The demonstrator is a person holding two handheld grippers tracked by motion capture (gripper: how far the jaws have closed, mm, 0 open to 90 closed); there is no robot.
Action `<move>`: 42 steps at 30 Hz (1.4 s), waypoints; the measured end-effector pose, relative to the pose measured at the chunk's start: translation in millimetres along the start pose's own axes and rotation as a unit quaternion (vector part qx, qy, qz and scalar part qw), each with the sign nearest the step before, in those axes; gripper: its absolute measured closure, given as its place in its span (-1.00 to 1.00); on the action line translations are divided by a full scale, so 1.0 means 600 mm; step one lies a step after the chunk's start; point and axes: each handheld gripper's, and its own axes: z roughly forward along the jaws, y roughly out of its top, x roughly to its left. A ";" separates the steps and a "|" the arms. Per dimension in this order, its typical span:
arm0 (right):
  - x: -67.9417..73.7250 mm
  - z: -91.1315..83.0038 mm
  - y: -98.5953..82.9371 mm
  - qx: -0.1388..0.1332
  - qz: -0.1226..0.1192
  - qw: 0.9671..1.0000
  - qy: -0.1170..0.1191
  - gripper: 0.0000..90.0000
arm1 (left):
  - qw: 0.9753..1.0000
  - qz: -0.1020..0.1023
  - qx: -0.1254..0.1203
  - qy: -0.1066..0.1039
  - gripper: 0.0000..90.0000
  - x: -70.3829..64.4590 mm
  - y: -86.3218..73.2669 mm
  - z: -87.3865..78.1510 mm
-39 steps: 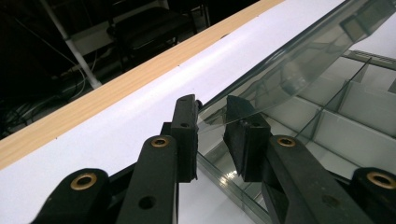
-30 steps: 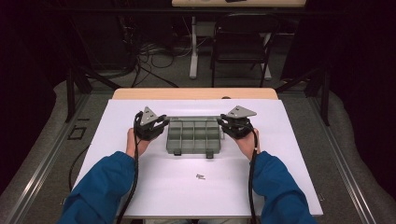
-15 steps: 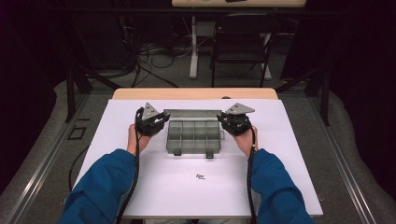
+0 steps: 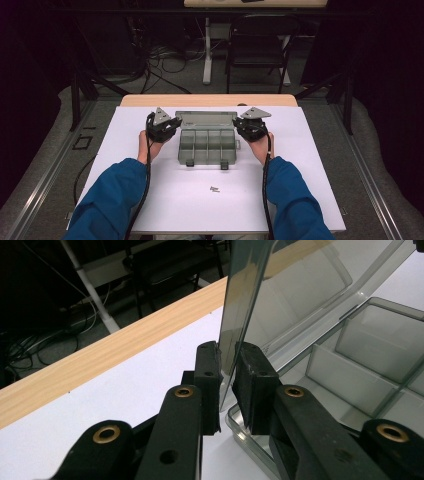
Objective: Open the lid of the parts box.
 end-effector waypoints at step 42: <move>-0.019 0.064 -0.011 0.050 0.052 0.997 -0.023 0.82 | 0.998 -0.029 0.039 0.032 0.76 0.015 -0.002 0.061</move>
